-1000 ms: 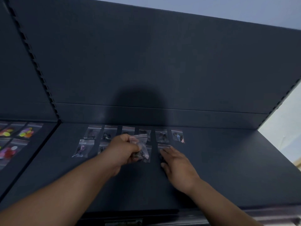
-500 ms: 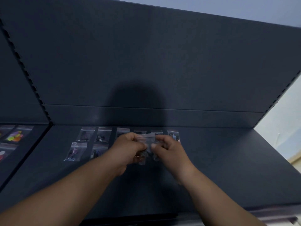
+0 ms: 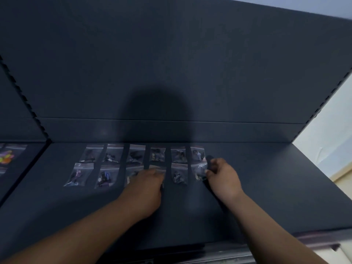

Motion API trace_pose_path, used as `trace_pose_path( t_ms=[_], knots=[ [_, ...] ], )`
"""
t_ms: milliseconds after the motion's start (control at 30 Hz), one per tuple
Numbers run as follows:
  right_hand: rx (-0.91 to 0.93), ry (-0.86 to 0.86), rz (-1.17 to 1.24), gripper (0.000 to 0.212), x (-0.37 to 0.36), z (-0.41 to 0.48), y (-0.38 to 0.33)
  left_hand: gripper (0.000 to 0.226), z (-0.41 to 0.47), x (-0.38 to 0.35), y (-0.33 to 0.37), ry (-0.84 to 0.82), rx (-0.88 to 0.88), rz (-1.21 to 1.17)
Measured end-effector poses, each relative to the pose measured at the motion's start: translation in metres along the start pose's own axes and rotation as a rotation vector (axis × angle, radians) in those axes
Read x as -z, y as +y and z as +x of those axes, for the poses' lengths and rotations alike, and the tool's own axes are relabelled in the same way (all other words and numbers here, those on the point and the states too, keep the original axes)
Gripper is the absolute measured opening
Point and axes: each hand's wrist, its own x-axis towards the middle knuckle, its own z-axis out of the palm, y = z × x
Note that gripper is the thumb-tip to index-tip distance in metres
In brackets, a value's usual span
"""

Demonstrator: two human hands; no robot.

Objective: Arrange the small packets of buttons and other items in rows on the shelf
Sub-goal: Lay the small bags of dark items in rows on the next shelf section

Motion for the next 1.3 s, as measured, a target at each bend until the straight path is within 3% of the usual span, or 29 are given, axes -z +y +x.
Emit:
trace_pose_path(
  t_ms=[100,267,467,567,767,967,1033,1133,1300],
  knots=[
    [0.234,0.064,-0.235,0.031,-0.004,-0.012,0.002,0.034,0.0,-0.008,-0.006,-0.011,-0.023,0.033],
    [0.473,-0.185,-0.453,0.047,-0.015,-0.023,0.011,0.042,0.0,-0.009,-0.004,-0.089,-0.03,0.143],
    [0.432,-0.313,-0.647,0.064,-0.013,-0.025,0.012,0.056,0.003,-0.008,-0.002,-0.164,0.003,0.282],
    [0.413,-0.312,-0.676,0.08,-0.016,-0.024,0.012,0.059,0.008,-0.008,-0.003,-0.172,0.027,0.299],
    [0.378,-0.28,-0.667,0.072,-0.021,-0.024,0.008,0.061,0.011,-0.006,0.001,-0.133,0.043,0.286],
    [0.437,-0.256,-0.658,0.098,-0.019,-0.027,0.01,0.057,-0.002,-0.003,0.002,-0.083,-0.02,0.313],
    [0.426,-0.276,-0.671,0.093,-0.019,-0.028,0.01,0.056,-0.004,-0.004,0.003,-0.13,-0.015,0.318],
    [0.402,-0.287,-0.683,0.066,-0.019,-0.029,0.008,0.057,-0.001,-0.005,0.003,-0.154,-0.006,0.312],
    [0.392,-0.276,-0.693,0.071,-0.02,-0.031,0.006,0.058,0.002,-0.005,0.003,-0.167,-0.001,0.292]
  ],
)
